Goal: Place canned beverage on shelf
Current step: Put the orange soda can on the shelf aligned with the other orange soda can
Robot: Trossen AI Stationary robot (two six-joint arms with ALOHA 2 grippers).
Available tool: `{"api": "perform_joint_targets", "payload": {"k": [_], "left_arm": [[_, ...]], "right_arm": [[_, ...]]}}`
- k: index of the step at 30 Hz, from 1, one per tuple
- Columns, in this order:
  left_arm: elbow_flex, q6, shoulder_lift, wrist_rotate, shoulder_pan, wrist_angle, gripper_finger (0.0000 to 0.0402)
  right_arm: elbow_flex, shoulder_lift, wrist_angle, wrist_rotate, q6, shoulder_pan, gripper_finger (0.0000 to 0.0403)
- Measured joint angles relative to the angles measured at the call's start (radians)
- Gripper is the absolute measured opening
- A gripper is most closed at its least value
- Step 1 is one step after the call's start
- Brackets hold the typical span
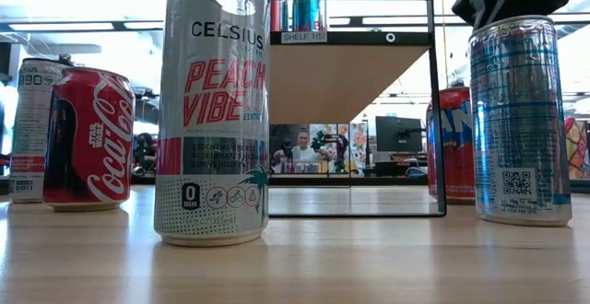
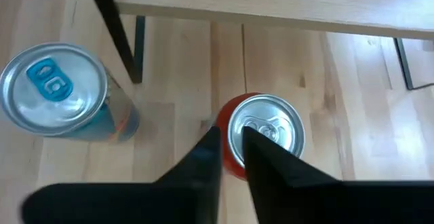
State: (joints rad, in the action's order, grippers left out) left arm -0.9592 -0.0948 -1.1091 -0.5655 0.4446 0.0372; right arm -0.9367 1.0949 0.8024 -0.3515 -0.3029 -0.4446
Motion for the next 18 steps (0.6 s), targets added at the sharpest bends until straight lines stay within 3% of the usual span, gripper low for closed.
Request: {"api": "perform_joint_targets", "payload": {"k": [10, 18], "left_arm": [[0.000, 0.000, 0.000, 0.000, 0.000, 0.000, 0.0276], [0.000, 0.000, 0.000, 0.000, 0.000, 0.000, 0.0276]], "right_arm": [[-0.006, -0.001, -0.001, -0.024, 0.031, 0.000, 0.0198], [-0.006, 0.000, -0.001, -0.023, 0.017, 0.001, 0.0236]]}}
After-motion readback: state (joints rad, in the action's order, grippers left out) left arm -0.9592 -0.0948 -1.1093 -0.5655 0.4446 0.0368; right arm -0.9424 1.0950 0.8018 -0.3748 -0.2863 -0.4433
